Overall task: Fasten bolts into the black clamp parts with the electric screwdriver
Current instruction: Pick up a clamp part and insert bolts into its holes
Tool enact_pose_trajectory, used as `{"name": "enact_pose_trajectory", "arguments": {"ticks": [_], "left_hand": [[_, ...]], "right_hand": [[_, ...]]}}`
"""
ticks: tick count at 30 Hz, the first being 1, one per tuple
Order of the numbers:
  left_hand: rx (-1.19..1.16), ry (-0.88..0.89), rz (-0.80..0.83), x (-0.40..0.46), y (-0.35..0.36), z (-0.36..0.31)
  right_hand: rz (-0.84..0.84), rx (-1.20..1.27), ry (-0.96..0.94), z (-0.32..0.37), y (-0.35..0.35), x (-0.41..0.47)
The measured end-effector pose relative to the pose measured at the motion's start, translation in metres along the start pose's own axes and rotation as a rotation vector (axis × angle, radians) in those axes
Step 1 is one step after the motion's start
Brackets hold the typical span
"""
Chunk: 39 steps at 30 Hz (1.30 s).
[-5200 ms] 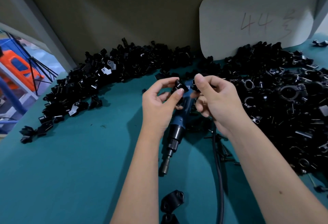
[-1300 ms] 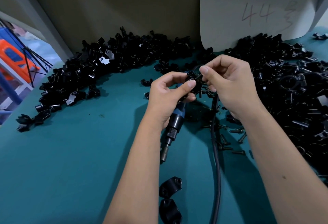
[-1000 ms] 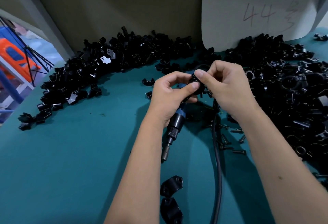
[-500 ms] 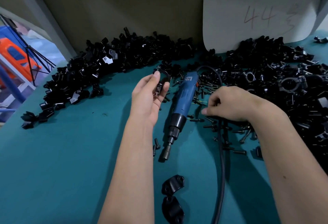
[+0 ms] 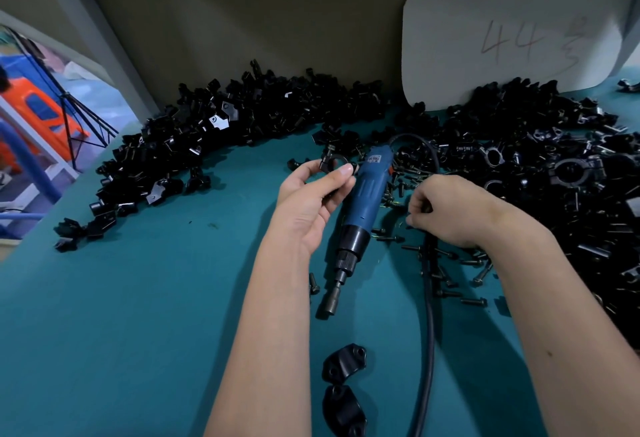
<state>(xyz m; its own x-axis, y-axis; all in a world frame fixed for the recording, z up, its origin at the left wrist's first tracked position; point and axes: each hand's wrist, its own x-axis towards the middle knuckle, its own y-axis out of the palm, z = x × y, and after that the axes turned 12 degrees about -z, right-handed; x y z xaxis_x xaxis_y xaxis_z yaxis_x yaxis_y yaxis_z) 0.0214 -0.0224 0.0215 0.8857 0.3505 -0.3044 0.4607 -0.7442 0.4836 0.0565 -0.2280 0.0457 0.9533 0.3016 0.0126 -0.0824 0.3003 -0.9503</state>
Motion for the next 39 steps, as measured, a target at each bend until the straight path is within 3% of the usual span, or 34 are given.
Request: {"name": "enact_pose_trajectory", "arguments": {"ticks": [3,5,8,13,16,33,39], "left_hand": [[0.014,-0.012,0.025,-0.001,0.000,0.000],[0.026,-0.001,0.050,-0.002,0.000,0.000],[0.062,0.029,0.105,-0.004,0.001,-0.001],[0.117,0.071,0.185,-0.006,0.005,-0.001],[0.129,0.059,0.239,-0.008,0.006,-0.001],[0.153,0.012,0.314,-0.012,0.009,0.000],[0.075,-0.019,0.297,-0.012,0.012,0.001]], "right_hand": [[-0.096,0.046,-0.022,-0.004,0.004,0.001],[-0.256,0.104,-0.050,-0.008,0.005,0.002],[-0.456,0.426,-0.070,-0.009,0.003,0.005],[-0.451,1.002,-0.127,0.010,0.006,0.003],[-0.471,1.167,-0.073,0.016,0.012,0.004],[-0.445,0.993,-0.073,0.012,0.008,0.002],[-0.668,0.920,-0.078,0.026,0.015,0.002]]}}
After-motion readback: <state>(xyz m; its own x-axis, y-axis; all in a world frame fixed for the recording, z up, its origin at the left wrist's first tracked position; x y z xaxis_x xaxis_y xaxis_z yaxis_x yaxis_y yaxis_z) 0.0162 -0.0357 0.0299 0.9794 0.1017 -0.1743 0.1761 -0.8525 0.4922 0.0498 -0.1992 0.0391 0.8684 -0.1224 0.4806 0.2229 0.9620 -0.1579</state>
